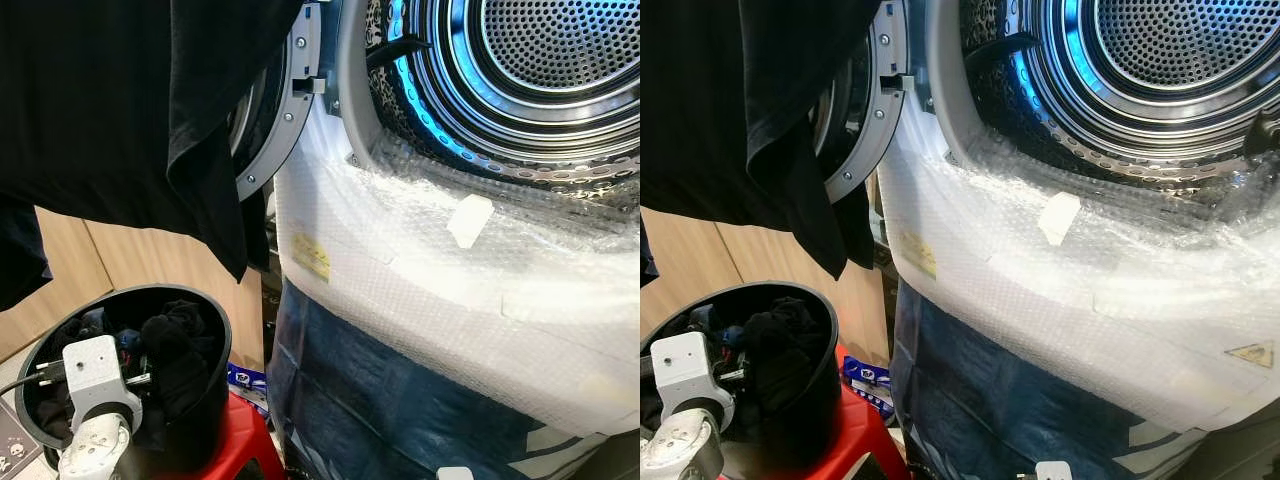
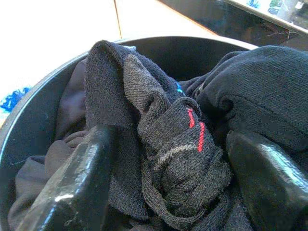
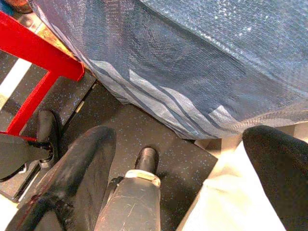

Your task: Clothes washing

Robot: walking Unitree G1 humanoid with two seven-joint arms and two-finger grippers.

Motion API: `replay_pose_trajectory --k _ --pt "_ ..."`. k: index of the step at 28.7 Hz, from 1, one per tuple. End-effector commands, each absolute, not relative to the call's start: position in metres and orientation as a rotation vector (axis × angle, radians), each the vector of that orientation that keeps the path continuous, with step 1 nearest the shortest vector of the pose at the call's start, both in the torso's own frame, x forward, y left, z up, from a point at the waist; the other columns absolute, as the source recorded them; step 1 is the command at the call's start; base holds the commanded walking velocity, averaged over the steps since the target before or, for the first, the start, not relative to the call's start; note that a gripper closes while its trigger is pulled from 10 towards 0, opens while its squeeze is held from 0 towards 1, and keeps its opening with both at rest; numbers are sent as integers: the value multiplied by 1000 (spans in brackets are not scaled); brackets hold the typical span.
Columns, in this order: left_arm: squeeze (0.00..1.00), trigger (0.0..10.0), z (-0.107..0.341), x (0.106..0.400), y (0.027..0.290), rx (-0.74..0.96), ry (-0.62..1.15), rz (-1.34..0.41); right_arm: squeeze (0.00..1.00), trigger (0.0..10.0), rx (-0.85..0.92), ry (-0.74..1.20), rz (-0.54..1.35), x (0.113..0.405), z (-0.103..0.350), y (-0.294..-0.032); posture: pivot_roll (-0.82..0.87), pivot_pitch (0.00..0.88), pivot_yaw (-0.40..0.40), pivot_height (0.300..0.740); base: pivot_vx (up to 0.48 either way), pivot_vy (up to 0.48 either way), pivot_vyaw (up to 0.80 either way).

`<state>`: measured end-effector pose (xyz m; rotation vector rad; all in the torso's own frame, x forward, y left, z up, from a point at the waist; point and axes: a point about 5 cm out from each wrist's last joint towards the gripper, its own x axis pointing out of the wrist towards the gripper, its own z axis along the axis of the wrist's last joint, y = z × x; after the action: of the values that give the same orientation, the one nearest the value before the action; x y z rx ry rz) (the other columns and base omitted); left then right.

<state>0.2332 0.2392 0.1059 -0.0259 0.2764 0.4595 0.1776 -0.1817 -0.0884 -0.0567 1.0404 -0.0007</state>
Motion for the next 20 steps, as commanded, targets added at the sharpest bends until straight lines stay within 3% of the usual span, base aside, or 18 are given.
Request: replay_pose_trajectory --k 1,20 --pt "0 0 100 233 237 -16 309 441 0 10000 -57 1040 3 179 -88 -181 96 0 -61 740 0 0 0" --pt "0 0 105 231 230 71 282 359 0 10000 -61 1037 28 180 -88 -177 107 0 -65 740 0 0 0"
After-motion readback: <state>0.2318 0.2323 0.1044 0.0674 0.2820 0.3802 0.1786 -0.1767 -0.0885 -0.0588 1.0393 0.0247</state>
